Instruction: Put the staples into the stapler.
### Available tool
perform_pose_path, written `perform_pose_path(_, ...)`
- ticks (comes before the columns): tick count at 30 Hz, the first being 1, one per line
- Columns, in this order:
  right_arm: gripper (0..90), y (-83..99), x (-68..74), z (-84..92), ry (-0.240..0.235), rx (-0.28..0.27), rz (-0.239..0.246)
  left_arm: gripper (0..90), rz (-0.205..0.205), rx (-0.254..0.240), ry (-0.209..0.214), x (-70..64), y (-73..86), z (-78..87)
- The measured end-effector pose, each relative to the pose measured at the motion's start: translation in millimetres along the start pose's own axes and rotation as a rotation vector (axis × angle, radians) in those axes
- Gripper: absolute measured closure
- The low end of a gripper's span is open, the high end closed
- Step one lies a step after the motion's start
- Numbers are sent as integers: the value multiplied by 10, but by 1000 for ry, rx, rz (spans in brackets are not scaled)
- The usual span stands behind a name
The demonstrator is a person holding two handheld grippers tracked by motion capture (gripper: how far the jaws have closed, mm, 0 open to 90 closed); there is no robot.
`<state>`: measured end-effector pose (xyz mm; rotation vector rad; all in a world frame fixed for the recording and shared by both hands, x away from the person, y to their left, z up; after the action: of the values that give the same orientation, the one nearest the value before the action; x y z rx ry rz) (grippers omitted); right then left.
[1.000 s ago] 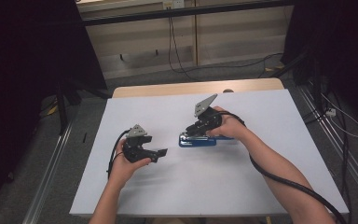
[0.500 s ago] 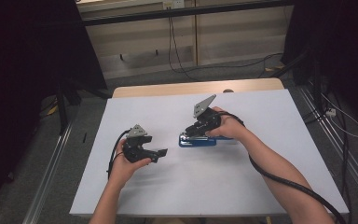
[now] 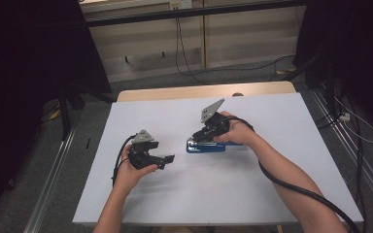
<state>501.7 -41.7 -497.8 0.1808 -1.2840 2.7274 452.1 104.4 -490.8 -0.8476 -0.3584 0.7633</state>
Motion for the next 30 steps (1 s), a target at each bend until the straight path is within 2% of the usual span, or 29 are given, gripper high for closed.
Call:
perform_pose_path(26,788,-13,-12,-33,-7,-1,4,113,-7,1,-3,2,1,-9)
perform_pose_path(30,721,-15,-17,-52,-3,3,-6,113,-7,1,-3,1,2,-9)
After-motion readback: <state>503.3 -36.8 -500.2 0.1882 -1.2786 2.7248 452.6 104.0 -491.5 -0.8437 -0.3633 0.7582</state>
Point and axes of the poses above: each handheld gripper's, and its own axes: z roughly backward along the jaws, y roughly out of its underside, x roughly to its left, the point moved 10 cm from there along -z, roughly forward along the jaws, and after that the axes turned 11 degrees about -y, right-handed, at the moved point
